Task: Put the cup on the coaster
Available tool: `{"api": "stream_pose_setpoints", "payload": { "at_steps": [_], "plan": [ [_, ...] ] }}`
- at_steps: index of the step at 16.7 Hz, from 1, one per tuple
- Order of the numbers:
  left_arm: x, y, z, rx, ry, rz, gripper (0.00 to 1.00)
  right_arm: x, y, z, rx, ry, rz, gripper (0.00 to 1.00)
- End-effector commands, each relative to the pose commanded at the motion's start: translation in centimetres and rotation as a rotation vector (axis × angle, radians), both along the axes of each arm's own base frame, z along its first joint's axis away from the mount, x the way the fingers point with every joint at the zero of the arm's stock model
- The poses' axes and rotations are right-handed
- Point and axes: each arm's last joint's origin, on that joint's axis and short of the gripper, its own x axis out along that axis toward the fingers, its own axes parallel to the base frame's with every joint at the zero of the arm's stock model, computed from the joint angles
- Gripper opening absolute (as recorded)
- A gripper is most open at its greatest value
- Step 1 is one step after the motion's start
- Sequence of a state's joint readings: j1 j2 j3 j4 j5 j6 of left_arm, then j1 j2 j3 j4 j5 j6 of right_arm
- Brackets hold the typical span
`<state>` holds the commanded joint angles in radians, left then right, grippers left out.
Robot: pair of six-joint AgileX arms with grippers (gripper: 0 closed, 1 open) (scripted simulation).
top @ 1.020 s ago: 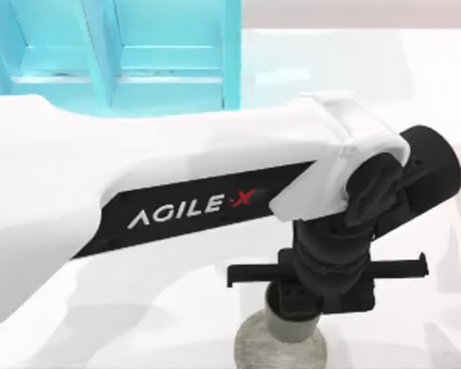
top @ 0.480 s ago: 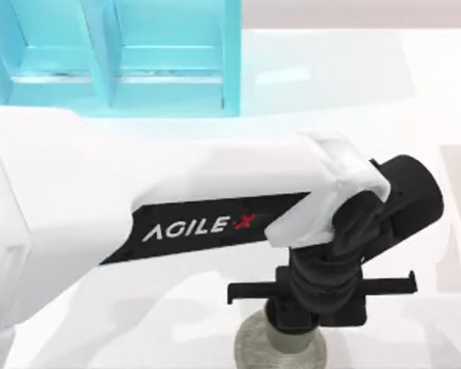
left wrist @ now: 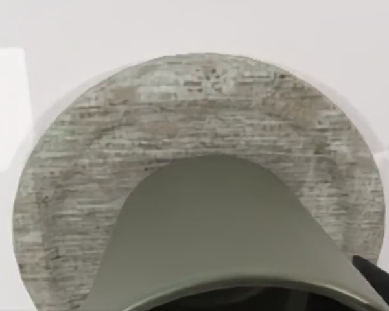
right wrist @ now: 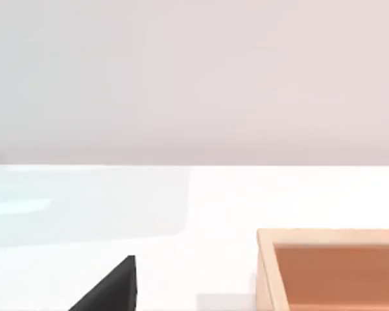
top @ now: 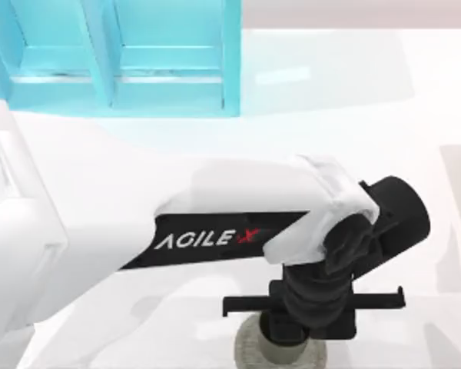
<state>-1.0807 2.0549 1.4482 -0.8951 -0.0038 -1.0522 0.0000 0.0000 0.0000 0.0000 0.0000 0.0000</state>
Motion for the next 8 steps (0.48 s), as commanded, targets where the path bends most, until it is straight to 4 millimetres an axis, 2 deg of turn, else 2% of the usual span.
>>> {"api": "stream_pose_setpoints", "payload": {
  "at_steps": [8],
  "plan": [
    [0.0, 0.0, 0.0, 0.0, 0.0, 0.0, 0.68, 0.0, 0.0, 0.0, 0.0, 0.0, 0.0, 1.0]
  ]
}}
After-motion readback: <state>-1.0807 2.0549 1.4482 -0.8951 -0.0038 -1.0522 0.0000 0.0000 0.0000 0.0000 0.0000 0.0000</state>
